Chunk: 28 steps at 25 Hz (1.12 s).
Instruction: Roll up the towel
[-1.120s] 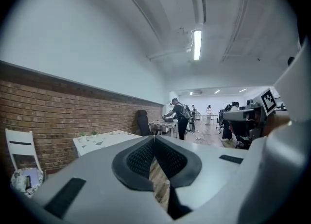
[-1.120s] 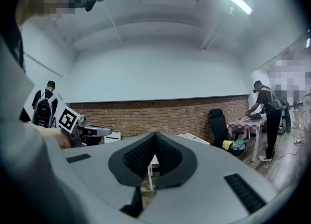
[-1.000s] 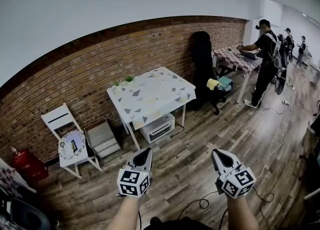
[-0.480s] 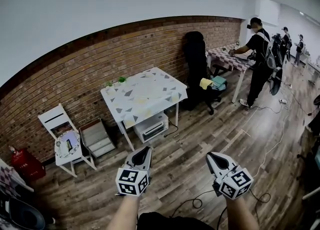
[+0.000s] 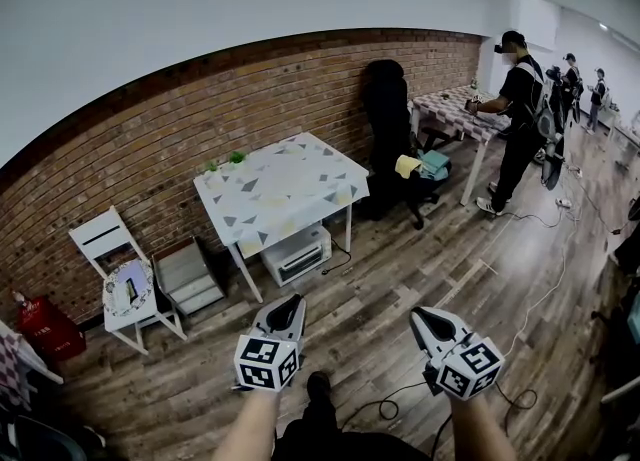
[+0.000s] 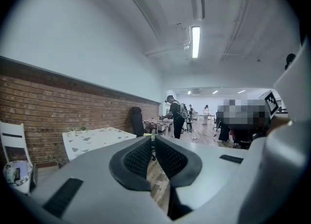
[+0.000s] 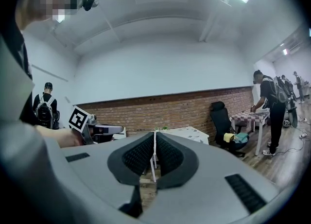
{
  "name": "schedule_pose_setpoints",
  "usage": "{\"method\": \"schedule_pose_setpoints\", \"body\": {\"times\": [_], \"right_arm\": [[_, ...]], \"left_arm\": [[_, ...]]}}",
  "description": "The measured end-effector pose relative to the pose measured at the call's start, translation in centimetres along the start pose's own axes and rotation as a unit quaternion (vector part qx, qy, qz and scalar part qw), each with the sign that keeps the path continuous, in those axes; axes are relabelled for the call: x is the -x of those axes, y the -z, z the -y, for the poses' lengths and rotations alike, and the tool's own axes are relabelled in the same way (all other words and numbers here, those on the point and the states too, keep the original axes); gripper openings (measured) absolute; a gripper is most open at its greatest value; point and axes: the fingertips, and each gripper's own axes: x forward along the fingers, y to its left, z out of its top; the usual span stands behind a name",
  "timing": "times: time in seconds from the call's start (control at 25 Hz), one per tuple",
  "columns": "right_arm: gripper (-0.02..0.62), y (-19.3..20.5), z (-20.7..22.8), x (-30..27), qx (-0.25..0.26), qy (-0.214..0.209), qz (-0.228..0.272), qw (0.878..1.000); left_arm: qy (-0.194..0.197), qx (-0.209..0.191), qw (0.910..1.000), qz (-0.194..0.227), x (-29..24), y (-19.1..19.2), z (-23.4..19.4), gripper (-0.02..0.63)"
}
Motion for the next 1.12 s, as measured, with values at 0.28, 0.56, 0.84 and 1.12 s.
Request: {"method": "schedule_pose_setpoints", "body": {"times": [0.28,0.56,0.84,1.12], "right_arm": [[0.028,-0.1,2.8,-5.1,-0.002,0.003,-0.010,1.000],[0.028,-0.2,6.3,-14.0,-0.009,0.004,-0.029,1.000],[0.026,0.3,8.3,-24.4,-0.019,-0.005,-0.059,0.998],[0.017,-1.8,7.3,-31.5,-0.010,-0.033,-0.047,0.998]], "left_arm": [[0.001,0.008,1.0000,0.001,-4.6,0.3,-3.7,0.023],[0.012,0.008,0.9999,-0.006,-10.9,-0.3,-9.5,0.023],[0.030,0.003,0.9990,-0.034,-17.5,0.0,-16.8,0.023],[0.037,0.005,0.9985,-0.040,-20.6,-0.7,-21.7,0.023]]}}
